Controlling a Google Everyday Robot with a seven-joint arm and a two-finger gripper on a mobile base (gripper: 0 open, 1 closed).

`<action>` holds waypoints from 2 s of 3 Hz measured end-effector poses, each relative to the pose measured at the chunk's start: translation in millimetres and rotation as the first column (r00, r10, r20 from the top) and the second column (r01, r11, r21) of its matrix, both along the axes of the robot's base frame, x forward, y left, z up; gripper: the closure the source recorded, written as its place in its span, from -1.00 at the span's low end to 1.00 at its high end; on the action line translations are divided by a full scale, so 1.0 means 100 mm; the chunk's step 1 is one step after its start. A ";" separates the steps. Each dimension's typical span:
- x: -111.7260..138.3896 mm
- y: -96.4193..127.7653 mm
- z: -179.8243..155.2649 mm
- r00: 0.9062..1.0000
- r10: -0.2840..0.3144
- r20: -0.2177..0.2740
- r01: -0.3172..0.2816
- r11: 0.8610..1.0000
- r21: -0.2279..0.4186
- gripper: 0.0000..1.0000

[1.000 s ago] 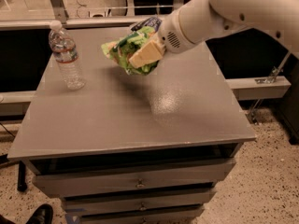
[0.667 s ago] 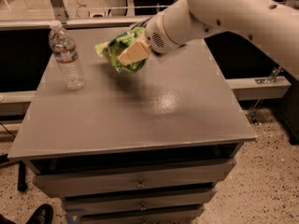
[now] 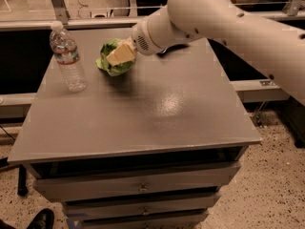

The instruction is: Move green rice chip bag near water bottle

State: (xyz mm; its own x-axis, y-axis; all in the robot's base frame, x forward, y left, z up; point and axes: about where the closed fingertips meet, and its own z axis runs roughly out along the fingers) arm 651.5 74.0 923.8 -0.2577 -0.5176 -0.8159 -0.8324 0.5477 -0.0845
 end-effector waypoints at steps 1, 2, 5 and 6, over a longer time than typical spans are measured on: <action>0.03 0.16 -0.10 1.000 0.004 -0.024 -0.003 1.000 0.028 1.00; 0.00 0.27 -0.20 0.998 0.012 -0.062 -0.008 0.998 0.055 0.65; -0.16 0.27 -0.38 0.993 0.008 -0.118 0.002 0.997 0.080 -0.74; -0.23 0.21 -0.36 0.992 0.015 -0.126 -0.002 0.995 0.102 -1.00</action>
Offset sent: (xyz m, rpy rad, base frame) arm -0.0022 0.0372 -0.0309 0.0885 0.1072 0.0105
